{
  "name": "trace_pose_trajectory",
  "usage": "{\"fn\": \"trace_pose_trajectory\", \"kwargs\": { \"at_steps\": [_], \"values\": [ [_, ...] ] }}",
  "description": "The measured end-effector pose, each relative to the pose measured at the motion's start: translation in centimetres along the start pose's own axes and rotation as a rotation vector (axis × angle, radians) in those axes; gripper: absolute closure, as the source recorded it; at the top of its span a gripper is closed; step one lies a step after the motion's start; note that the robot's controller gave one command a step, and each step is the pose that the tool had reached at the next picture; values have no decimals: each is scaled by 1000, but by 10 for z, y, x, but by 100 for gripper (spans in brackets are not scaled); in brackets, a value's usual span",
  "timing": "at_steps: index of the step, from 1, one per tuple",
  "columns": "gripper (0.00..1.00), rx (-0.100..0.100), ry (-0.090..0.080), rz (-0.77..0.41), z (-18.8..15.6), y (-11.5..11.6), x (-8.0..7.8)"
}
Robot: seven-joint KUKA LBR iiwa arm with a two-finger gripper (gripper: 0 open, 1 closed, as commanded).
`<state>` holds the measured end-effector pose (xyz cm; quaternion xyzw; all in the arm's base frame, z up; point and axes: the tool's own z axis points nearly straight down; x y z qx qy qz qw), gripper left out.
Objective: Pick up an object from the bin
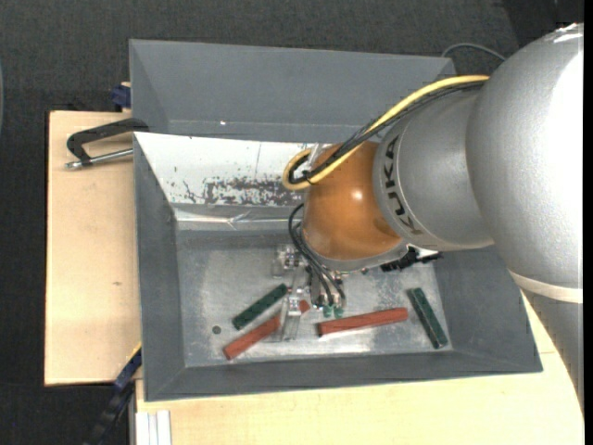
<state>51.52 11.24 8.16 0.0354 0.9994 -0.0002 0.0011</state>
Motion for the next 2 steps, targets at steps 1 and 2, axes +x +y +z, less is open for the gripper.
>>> {"fn": "trace_pose_trajectory", "kwargs": {
  "at_steps": [1,2],
  "values": [
    [100,-5,-7,-333,9,-20,19],
    [100,-4,-6,-332,9,-20,19]
  ]
}}
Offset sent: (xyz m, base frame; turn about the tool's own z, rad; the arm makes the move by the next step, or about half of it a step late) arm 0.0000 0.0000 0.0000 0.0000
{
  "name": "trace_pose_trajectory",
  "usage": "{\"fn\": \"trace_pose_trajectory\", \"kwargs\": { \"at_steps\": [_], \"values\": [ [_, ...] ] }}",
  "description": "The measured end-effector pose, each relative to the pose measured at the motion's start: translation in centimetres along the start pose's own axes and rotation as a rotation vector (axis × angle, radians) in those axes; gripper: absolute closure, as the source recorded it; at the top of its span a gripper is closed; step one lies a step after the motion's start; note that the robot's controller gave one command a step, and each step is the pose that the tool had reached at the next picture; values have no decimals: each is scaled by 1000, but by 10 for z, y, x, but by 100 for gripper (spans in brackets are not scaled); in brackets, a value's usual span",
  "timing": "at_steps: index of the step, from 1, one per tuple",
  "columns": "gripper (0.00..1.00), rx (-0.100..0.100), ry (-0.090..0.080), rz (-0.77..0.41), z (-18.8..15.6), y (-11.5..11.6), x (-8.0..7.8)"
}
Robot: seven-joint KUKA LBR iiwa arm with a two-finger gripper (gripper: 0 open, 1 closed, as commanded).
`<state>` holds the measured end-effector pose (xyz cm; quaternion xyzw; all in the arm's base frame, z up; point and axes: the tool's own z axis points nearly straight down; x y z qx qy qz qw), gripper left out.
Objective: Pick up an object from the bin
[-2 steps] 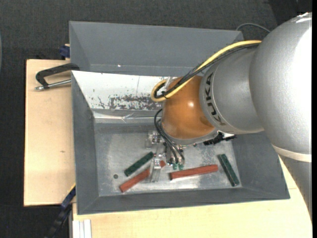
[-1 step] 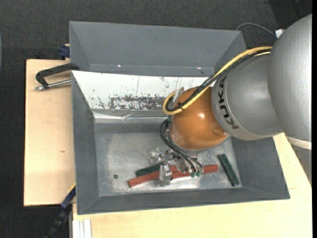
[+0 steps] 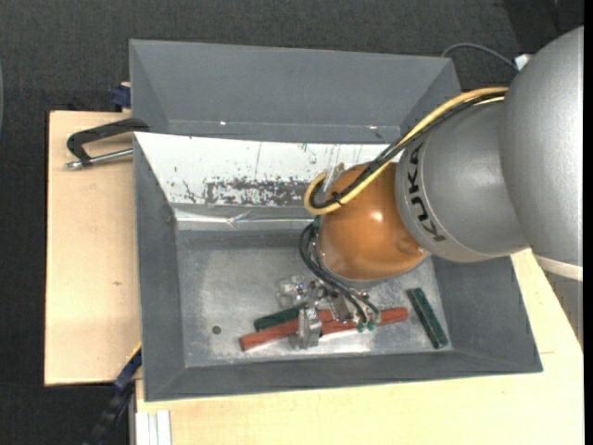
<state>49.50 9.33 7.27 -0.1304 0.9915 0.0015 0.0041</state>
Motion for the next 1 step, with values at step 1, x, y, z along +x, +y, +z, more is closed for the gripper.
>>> {"fn": "trace_pose_trajectory", "kwargs": {
  "at_steps": [1],
  "values": [
    [100,1,3,76,-199,24,-17]
  ]
}}
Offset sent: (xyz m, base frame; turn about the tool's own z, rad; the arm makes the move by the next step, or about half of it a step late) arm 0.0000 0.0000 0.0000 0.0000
